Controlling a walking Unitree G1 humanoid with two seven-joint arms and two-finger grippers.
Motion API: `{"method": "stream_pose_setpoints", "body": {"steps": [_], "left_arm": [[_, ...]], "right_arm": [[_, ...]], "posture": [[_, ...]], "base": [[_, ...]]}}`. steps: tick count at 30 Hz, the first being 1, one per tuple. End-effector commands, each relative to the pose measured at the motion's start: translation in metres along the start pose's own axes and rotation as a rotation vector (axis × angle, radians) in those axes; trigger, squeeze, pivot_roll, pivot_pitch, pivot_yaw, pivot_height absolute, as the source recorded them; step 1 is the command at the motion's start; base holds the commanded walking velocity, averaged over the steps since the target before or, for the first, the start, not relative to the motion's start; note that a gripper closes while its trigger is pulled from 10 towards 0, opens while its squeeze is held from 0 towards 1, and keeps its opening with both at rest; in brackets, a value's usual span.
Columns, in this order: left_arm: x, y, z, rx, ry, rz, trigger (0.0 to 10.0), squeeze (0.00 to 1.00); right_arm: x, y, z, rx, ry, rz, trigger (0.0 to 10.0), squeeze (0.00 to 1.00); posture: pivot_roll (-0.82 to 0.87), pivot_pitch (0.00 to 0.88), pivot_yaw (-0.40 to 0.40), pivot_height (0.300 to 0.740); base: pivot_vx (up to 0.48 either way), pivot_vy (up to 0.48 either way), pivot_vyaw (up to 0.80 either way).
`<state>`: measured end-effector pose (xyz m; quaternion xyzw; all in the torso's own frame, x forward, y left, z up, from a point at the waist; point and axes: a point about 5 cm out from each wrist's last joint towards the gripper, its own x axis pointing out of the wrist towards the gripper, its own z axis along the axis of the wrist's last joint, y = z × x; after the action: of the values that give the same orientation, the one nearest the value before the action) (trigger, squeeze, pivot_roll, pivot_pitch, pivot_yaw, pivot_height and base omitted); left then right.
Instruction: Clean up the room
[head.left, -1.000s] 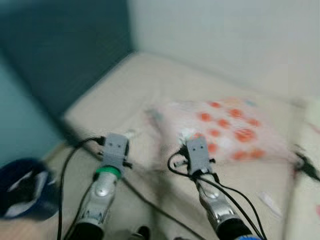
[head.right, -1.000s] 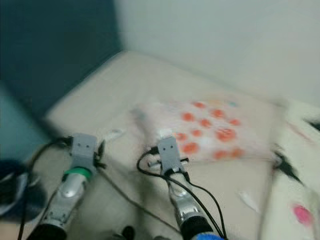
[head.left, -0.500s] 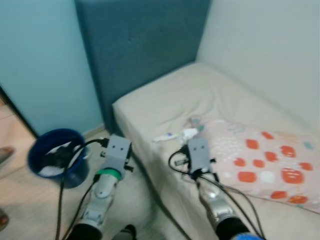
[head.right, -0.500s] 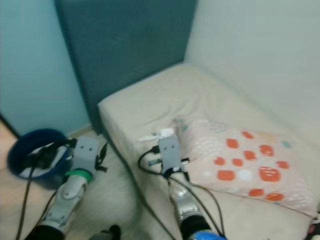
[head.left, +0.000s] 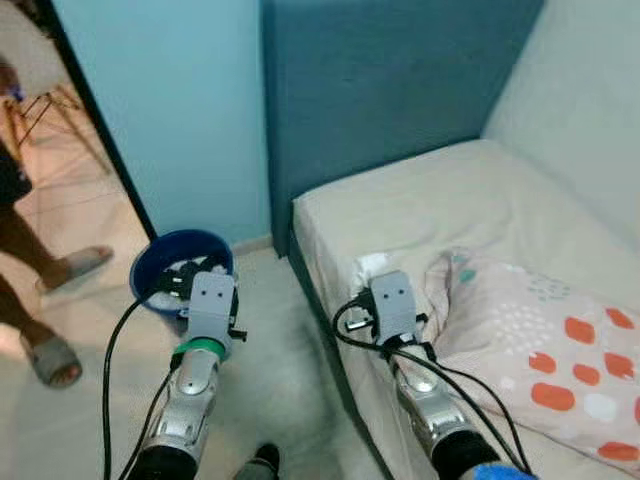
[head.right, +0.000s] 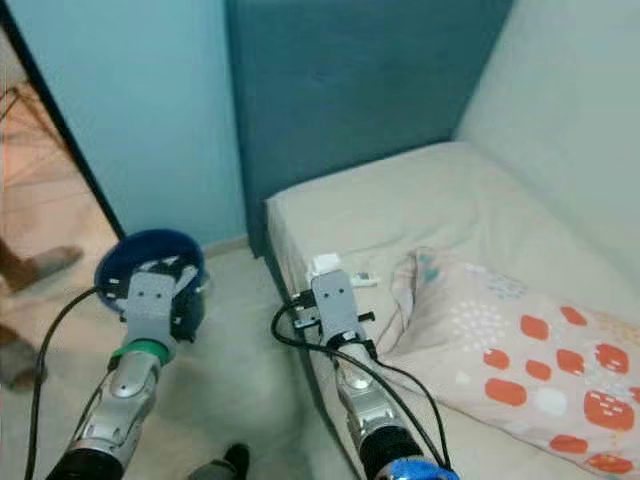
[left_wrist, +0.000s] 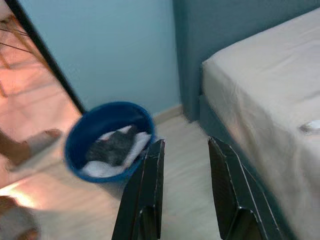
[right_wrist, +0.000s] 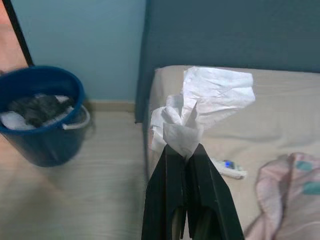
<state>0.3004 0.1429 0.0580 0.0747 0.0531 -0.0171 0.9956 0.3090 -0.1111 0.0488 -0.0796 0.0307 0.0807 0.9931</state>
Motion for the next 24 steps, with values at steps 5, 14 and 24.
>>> {"method": "stream_pose_setpoints", "body": {"steps": [5, 14, 24], "left_arm": [[-0.0036, 0.0075, -0.0089, 0.007, 0.036, 0.024, 10.0, 0.0], [-0.0034, 0.0072, -0.0082, -0.009, 0.036, 0.02, 10.0, 0.0], [-0.0027, 0.0054, -0.0073, -0.027, 0.04, 0.015, 10.0, 0.0]], "right_arm": [[0.0017, 0.0039, -0.0003, 0.026, 0.014, 0.002, 10.0, 0.0], [0.0008, 0.0036, -0.0014, 0.032, 0.015, -0.003, 10.0, 0.0], [-0.0003, 0.0036, -0.0026, 0.035, 0.016, -0.007, 10.0, 0.0]], "posture": [[0.05, 0.043, -0.049, 0.74], [0.05, 0.046, -0.042, 0.74], [0.04, 0.049, -0.036, 0.74]], "base": [[0.0, 0.0, 0.8], [0.0, 0.0, 0.8], [0.0, 0.0, 0.8]]}}
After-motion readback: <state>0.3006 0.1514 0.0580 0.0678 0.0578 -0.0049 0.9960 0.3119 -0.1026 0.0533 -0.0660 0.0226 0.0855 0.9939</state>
